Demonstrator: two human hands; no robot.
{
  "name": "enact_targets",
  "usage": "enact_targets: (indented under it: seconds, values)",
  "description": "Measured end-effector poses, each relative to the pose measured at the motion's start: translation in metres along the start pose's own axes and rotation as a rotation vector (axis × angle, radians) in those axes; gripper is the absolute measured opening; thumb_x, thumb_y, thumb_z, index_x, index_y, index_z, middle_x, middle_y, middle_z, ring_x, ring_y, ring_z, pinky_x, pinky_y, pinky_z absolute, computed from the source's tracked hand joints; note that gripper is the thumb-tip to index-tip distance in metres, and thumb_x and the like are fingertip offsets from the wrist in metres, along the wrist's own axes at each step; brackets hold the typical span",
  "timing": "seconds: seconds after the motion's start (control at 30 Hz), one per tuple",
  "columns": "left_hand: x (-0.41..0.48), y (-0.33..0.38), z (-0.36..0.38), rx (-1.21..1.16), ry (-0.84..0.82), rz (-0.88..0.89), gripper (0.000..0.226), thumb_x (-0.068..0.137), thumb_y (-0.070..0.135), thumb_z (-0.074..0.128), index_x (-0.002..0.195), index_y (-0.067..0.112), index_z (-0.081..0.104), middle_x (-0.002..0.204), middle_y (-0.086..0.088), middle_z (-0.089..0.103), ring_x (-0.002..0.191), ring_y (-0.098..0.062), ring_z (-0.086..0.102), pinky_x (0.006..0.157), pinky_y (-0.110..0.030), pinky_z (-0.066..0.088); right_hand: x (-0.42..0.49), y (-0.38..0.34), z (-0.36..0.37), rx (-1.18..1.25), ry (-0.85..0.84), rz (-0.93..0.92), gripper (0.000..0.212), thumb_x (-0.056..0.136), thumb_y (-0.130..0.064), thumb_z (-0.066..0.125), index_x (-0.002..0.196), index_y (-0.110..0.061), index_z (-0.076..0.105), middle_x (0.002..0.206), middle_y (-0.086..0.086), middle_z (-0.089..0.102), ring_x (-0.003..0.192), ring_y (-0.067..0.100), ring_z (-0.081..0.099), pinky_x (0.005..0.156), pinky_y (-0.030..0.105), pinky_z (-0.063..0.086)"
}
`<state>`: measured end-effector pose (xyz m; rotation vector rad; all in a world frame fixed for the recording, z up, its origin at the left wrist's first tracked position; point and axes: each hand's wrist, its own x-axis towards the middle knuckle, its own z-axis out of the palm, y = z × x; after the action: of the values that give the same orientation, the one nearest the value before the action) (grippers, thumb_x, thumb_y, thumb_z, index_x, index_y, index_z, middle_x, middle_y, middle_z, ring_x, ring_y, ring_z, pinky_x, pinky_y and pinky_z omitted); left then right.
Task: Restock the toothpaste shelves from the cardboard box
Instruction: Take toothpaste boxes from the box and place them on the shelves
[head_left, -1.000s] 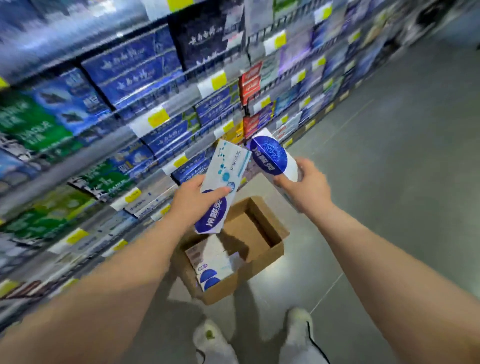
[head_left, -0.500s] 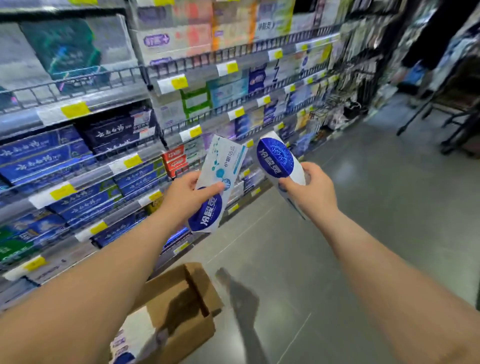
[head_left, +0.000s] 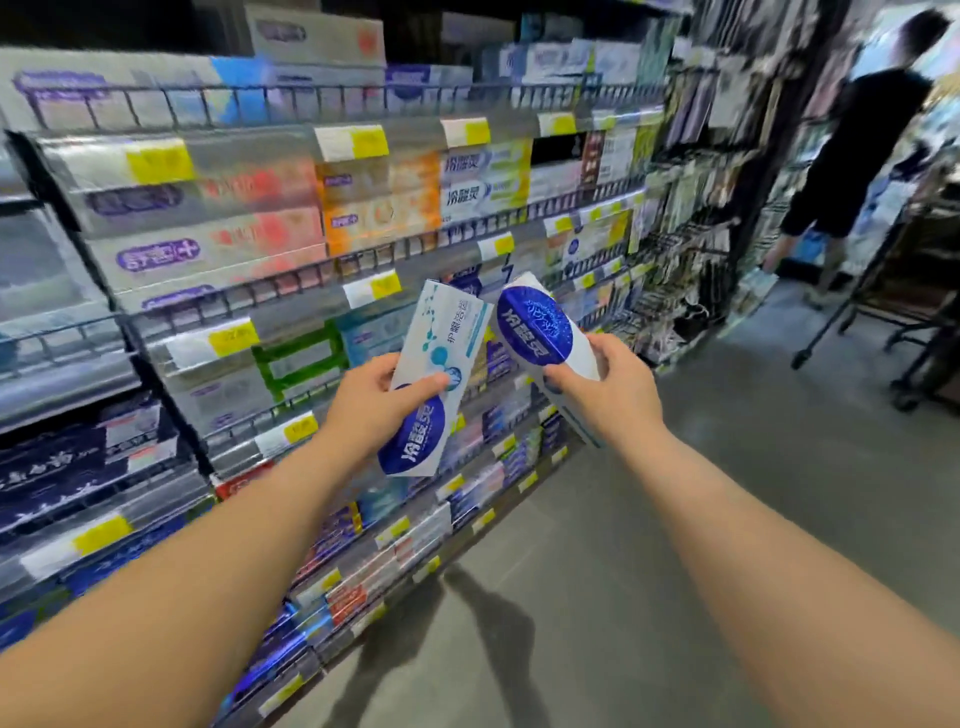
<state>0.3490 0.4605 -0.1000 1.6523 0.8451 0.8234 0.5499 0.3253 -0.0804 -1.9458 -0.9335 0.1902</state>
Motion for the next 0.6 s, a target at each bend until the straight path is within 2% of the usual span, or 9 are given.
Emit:
enact_targets:
  seconds: [0.07,0.13,0.2,0.27,0.37,0.43,0.5,0.6]
  values:
    - [0.039,0.013,0.007,0.028,0.008,0.033,0.021,0.074,0.034,0.078,0.092,0.034,0.067,0.093,0.01,0.073,0.081,-0.01,0.071,0.074,-0.035,0.056,0.043,-0.004,-0.003,0.03,-0.001,-0.03,0.046,0.077,-0.044,0.069,0.117,-0.028,0.054,0.108,-0.007,0.061,0.096,0.017,0.058,0.079,0.039,0.051]
    - [0.072,0.027,0.012,0.022,0.018,0.052,0.03,0.071,0.039,0.08,0.097,0.031,0.068,0.096,0.008,0.074,0.084,-0.013,0.071,0.077,-0.038,0.057,0.082,-0.008,-0.006,0.063,-0.005,-0.067,0.048,0.08,-0.044,0.068,0.121,-0.026,0.052,0.108,-0.008,0.059,0.095,0.015,0.056,0.076,0.037,0.05]
    - [0.1,0.04,0.018,0.023,0.034,0.067,0.037,0.069,0.041,0.08,0.102,0.027,0.068,0.098,0.005,0.074,0.087,-0.017,0.071,0.08,-0.042,0.057,0.119,-0.01,-0.006,0.098,-0.011,-0.111,0.045,0.081,-0.043,0.068,0.119,-0.027,0.052,0.105,-0.009,0.059,0.093,0.015,0.056,0.074,0.036,0.05]
    - [0.126,0.05,0.025,0.023,0.063,0.088,0.034,0.071,0.038,0.08,0.101,0.027,0.068,0.099,0.004,0.074,0.088,-0.019,0.071,0.08,-0.042,0.057,0.157,-0.011,-0.004,0.12,-0.026,-0.156,0.043,0.081,-0.042,0.068,0.119,-0.028,0.053,0.105,-0.008,0.06,0.091,0.014,0.057,0.072,0.036,0.05]
    - [0.161,0.059,0.039,0.053,0.155,0.124,0.045,0.062,0.05,0.08,0.099,0.028,0.069,0.099,0.004,0.074,0.088,-0.018,0.071,0.081,-0.044,0.056,0.216,-0.01,0.002,0.104,-0.028,-0.266,0.045,0.08,-0.045,0.067,0.119,-0.029,0.054,0.112,-0.005,0.062,0.098,0.018,0.058,0.08,0.04,0.051]
    - [0.182,0.064,0.05,0.053,0.226,0.142,0.054,0.059,0.055,0.078,0.104,0.028,0.069,0.101,0.004,0.073,0.09,-0.019,0.071,0.083,-0.048,0.055,0.256,-0.012,0.006,0.108,-0.043,-0.356,0.048,0.079,-0.045,0.068,0.121,-0.027,0.054,0.117,-0.005,0.062,0.104,0.019,0.057,0.083,0.037,0.048]
    - [0.2,0.069,0.063,0.043,0.312,0.153,0.049,0.063,0.049,0.078,0.107,0.028,0.068,0.103,0.004,0.073,0.091,-0.017,0.07,0.083,-0.042,0.055,0.295,-0.014,0.009,0.114,-0.043,-0.457,0.049,0.076,-0.05,0.067,0.119,-0.029,0.056,0.113,-0.006,0.065,0.103,0.02,0.058,0.083,0.04,0.048]
    - [0.221,0.08,0.083,0.038,0.46,0.164,0.025,0.077,0.032,0.075,0.101,0.03,0.067,0.101,0.004,0.073,0.086,-0.011,0.07,0.078,-0.034,0.055,0.346,-0.024,0.009,0.055,-0.08,-0.581,0.045,0.076,-0.055,0.064,0.114,-0.035,0.055,0.107,-0.01,0.065,0.101,0.02,0.057,0.083,0.039,0.042]
